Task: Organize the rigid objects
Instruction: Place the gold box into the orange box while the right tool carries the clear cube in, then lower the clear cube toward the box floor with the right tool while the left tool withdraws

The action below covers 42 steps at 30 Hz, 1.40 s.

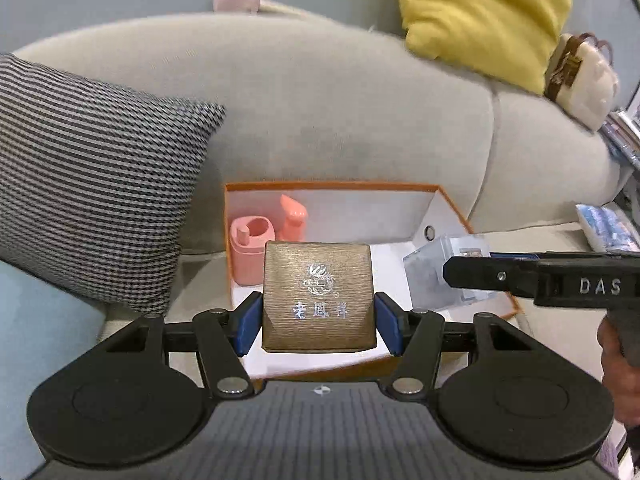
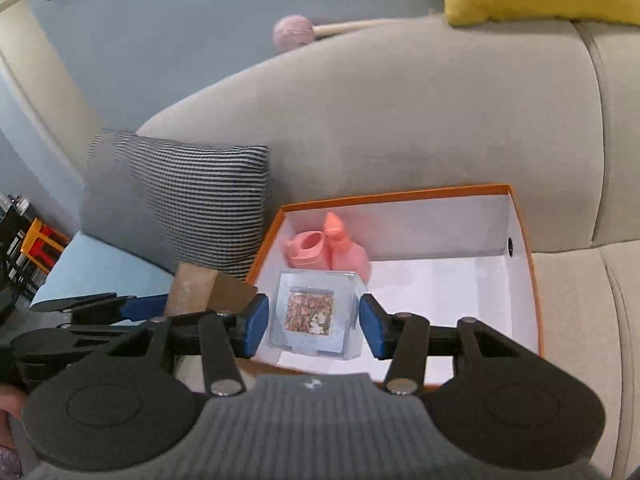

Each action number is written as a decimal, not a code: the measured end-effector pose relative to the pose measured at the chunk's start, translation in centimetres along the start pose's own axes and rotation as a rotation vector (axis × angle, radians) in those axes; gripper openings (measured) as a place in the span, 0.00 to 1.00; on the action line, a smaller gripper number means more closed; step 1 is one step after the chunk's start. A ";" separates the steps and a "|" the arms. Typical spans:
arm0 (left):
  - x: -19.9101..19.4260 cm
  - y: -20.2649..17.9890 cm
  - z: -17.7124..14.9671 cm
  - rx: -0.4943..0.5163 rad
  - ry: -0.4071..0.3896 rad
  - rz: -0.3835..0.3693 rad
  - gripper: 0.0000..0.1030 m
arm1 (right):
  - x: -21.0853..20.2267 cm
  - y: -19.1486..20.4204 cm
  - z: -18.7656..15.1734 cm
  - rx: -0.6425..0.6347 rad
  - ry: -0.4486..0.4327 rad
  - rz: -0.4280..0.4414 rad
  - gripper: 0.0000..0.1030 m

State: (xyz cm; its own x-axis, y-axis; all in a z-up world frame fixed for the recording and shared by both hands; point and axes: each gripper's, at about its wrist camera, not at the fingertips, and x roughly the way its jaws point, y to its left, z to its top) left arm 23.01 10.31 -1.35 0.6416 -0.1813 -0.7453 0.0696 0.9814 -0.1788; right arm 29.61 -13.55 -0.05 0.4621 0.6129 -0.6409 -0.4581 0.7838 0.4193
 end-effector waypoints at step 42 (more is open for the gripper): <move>15.4 -1.2 0.5 0.374 0.262 0.225 0.68 | 14.4 -5.2 0.6 0.071 0.242 -0.100 0.50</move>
State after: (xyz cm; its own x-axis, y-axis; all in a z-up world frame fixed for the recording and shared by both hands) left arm 33.17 6.34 -12.26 0.4625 0.0743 -0.8835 0.2510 0.9448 0.2108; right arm 39.13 -8.71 -11.07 0.3035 0.4973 -0.8128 -0.3609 0.8494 0.3849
